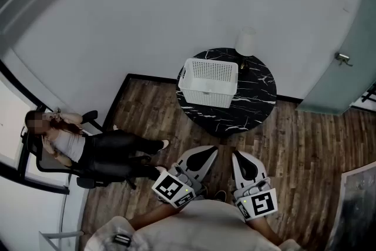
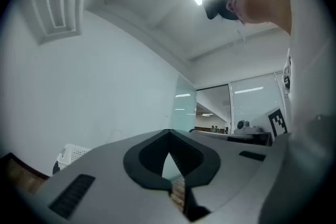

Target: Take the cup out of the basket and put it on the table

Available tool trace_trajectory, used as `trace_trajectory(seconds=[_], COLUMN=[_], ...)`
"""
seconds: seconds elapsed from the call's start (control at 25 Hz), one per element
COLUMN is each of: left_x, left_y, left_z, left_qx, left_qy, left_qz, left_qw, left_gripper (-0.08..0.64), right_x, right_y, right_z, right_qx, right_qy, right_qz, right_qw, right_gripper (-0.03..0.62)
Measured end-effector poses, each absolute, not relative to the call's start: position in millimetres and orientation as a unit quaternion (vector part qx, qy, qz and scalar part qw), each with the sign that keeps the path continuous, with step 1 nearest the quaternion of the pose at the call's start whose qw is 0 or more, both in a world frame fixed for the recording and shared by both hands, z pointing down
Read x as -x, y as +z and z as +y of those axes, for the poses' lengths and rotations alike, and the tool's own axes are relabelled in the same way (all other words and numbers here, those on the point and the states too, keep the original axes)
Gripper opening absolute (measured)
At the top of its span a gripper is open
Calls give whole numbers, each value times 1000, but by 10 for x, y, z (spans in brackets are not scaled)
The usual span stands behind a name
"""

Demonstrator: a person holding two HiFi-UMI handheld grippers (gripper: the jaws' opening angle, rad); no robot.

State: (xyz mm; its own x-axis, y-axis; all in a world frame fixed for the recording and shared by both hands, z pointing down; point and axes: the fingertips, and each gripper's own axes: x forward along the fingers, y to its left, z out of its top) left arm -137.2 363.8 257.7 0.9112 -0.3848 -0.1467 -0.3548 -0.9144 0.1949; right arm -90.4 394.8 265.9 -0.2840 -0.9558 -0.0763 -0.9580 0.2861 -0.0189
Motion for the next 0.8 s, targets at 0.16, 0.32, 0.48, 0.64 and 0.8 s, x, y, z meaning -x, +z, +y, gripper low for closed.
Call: trace_trajectory(seconds=[0.16,0.32,0.48,0.64,0.8], left_x=[1312,1269,1187,1079,927], left_y=[2607,2610,2606,2618,2648], left_z=[3626,3645,3685,3733,3812], left_qx=[-974,-974,-974,-974,-974], left_qy=[-90,-88,-86,-82,-77], left_qz=[-191,-192,-194,-196,-198], left_qw=[83,82,80,78,78], left_gripper=[5,5,5,5,5], right_x=[824,763,669,586,452], right_y=[2682,2683,2680,2667,2688], right_z=[3938,3955,3995,4050,4122], right_qx=[599,602,603,595,590], right_qy=[16,15,14,14,11], right_qz=[799,797,796,802,805], right_qw=[37,38,41,49,54], right_gripper=[8,8,8,8,8])
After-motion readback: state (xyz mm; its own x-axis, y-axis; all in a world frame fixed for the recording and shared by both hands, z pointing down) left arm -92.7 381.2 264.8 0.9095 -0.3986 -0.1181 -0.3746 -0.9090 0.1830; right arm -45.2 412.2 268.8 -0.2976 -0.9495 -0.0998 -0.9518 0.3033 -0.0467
